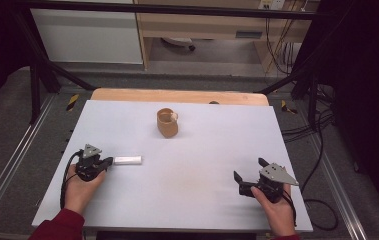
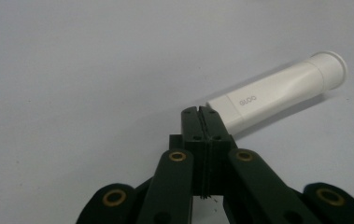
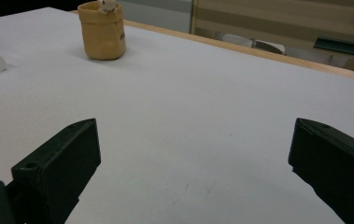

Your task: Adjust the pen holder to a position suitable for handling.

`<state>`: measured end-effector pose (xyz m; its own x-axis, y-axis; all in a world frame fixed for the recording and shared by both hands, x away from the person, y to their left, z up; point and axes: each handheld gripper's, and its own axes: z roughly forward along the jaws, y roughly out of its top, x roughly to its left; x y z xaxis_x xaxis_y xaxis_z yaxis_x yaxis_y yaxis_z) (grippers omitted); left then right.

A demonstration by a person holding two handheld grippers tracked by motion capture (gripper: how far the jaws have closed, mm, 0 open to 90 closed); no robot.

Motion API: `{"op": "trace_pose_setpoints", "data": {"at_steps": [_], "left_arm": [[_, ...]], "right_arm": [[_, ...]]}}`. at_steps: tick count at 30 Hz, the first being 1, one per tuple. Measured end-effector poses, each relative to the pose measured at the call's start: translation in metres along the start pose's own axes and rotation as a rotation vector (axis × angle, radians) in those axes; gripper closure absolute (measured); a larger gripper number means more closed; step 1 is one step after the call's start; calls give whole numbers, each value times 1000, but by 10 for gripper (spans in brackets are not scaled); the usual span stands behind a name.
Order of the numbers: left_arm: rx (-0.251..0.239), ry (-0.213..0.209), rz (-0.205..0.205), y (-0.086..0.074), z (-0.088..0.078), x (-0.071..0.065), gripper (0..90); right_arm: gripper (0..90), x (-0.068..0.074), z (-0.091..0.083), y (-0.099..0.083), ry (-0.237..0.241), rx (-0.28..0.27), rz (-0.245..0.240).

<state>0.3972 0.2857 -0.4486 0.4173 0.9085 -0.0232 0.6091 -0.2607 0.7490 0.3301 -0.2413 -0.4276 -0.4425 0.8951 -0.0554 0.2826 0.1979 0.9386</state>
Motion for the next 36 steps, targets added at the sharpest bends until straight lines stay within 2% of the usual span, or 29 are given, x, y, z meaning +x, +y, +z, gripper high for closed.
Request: {"op": "trace_pose_setpoints", "data": {"at_steps": [19,23,25,36], "left_arm": [[6,-8,9,3,6,0,898],[1,-17,6,5,8,-1,898],[1,-22,21,6,9,-2,897],[10,-55,37,17,24,-10,898]], "right_arm": [[26,0,-1,0,1,1,7],[26,0,-1,0,4,1,8],[26,0,-1,0,4,2,8],[26,0,0,0,5,1,3]]}}
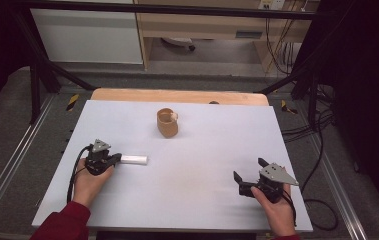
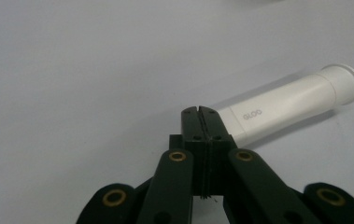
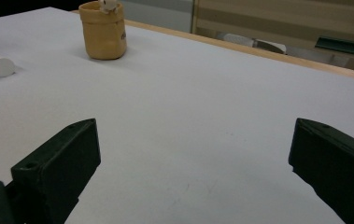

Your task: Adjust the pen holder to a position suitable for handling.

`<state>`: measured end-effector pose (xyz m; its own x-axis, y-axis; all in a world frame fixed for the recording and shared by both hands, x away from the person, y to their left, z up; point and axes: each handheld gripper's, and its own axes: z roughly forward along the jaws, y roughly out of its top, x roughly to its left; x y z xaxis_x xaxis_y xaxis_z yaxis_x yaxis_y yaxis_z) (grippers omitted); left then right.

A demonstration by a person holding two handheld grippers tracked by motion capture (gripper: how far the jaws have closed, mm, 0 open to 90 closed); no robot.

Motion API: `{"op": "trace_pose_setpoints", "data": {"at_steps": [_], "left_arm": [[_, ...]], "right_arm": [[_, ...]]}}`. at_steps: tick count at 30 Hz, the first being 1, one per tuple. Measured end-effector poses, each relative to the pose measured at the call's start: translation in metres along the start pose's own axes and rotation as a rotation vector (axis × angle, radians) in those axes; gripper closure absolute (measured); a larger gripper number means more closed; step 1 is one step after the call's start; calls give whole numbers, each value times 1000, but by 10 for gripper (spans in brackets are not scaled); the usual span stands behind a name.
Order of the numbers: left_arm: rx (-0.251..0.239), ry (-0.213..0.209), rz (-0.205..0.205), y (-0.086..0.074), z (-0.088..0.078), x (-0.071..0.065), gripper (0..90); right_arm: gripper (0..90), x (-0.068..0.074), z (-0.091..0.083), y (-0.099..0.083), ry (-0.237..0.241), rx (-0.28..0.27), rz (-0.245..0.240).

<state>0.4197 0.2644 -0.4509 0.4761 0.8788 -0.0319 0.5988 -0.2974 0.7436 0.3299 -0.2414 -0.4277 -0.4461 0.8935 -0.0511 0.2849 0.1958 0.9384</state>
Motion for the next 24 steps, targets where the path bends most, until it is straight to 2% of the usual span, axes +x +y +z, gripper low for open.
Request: {"op": "trace_pose_setpoints", "data": {"at_steps": [13,24], "left_arm": [[10,-51,73,19,23,-18,898],[10,-111,137,33,42,-41,898]], "right_arm": [[26,0,0,0,3,4,3],[26,0,0,-1,3,7,1]]}}
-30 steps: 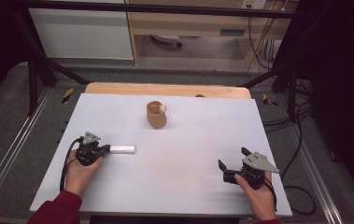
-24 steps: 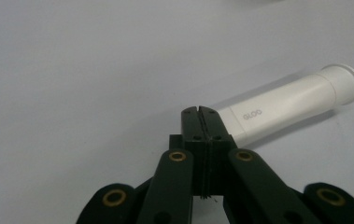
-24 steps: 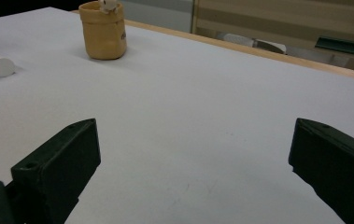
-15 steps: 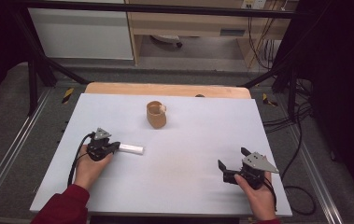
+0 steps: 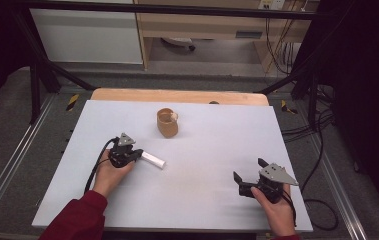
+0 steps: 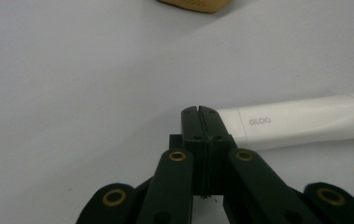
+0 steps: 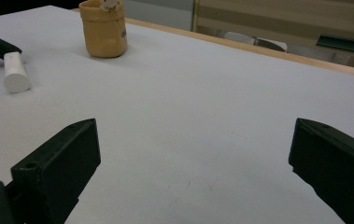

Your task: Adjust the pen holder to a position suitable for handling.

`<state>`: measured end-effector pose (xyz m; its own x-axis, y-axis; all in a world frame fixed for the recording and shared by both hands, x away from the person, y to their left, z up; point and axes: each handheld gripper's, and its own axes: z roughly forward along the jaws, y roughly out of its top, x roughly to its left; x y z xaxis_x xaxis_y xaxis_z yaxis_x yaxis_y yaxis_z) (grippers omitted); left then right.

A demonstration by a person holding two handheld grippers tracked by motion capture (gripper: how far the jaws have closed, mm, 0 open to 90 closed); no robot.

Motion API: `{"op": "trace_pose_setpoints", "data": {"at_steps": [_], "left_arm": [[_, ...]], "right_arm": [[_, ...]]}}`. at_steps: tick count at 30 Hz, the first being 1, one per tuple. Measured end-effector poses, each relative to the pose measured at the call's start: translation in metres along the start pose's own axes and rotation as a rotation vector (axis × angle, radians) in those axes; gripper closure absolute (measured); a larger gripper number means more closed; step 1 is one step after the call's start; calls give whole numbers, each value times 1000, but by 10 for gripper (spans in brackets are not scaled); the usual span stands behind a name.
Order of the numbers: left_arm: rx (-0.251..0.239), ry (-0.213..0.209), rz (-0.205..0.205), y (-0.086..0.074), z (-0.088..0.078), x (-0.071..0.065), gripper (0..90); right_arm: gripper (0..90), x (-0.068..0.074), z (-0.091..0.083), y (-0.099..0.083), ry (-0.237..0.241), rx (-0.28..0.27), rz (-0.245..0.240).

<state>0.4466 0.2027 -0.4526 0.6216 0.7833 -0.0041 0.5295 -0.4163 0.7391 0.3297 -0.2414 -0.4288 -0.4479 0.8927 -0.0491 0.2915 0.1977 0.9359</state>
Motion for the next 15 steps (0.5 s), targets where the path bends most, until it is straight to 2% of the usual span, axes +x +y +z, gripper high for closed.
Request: {"op": "trace_pose_setpoints", "data": {"at_steps": [3,6,12,15], "left_arm": [[3,7,21,2,2,-5,897],[-7,11,19,2,-1,-5,897],[-73,34,-8,-3,-18,3,897],[-105,31,-20,-8,-29,6,897]], "right_arm": [[26,0,0,0,0,2,1],[25,1,0,0,3,2,6],[24,4,0,3,17,-7,26],[24,8,0,7,19,-4,31]]}}
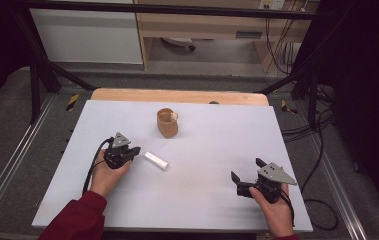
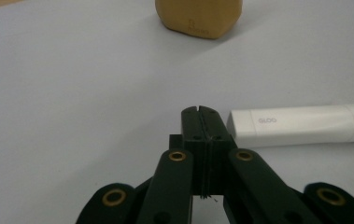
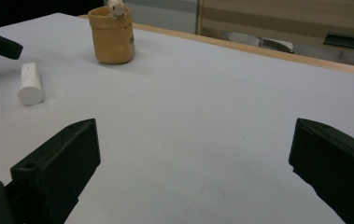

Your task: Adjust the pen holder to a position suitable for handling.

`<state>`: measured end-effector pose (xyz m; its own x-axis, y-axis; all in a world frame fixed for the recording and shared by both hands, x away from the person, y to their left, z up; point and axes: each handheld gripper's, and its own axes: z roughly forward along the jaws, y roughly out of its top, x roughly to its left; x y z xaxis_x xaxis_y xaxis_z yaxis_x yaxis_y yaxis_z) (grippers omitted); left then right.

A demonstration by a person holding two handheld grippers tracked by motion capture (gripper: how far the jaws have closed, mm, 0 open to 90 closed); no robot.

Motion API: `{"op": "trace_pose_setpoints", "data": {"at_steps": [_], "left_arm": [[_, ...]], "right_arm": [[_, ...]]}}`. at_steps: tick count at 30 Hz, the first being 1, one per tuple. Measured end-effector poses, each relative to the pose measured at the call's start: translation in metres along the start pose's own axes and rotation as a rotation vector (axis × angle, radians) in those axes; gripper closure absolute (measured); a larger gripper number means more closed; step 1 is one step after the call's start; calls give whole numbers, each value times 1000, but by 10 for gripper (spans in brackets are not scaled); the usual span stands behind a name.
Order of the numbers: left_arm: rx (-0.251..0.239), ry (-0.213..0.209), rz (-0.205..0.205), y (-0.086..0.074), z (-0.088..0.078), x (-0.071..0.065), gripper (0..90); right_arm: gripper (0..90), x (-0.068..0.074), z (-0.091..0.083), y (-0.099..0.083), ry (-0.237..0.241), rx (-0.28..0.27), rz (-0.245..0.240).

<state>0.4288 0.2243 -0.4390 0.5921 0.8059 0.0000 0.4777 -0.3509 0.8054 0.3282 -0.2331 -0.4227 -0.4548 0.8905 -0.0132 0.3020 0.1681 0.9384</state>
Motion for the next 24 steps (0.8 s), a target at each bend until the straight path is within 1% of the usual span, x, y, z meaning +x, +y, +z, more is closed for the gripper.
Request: {"op": "trace_pose_setpoints", "data": {"at_steps": [3,4,6,8,10,14,16,18,20,22,24], "left_arm": [[-28,10,-13,-3,-13,2,895],[-41,13,-17,-3,-17,3,892],[-69,17,-35,-5,-25,3,856],[-91,27,-48,-7,-32,2,782],[-113,48,-45,-9,-39,1,695],[-147,90,-62,-14,-53,-2,474],[-163,98,-68,-17,-61,-3,384],[-180,107,-73,-19,-68,-4,323],[-190,104,-81,-22,-74,-5,267],[-189,106,-87,-26,-79,-6,233],[-177,103,-95,-29,-83,-7,196]], "right_arm": [[25,3,1,5,8,8,7],[24,4,2,8,11,14,2],[25,7,2,13,14,15,-3],[24,11,1,19,23,16,-11],[24,14,1,26,31,10,-22],[24,22,3,39,43,1,-36],[24,26,5,47,54,3,-46],[25,29,8,54,65,16,-52],[28,33,11,61,71,31,-70],[28,37,15,67,86,49,-76],[37,40,19,73,99,67,-86]]}}
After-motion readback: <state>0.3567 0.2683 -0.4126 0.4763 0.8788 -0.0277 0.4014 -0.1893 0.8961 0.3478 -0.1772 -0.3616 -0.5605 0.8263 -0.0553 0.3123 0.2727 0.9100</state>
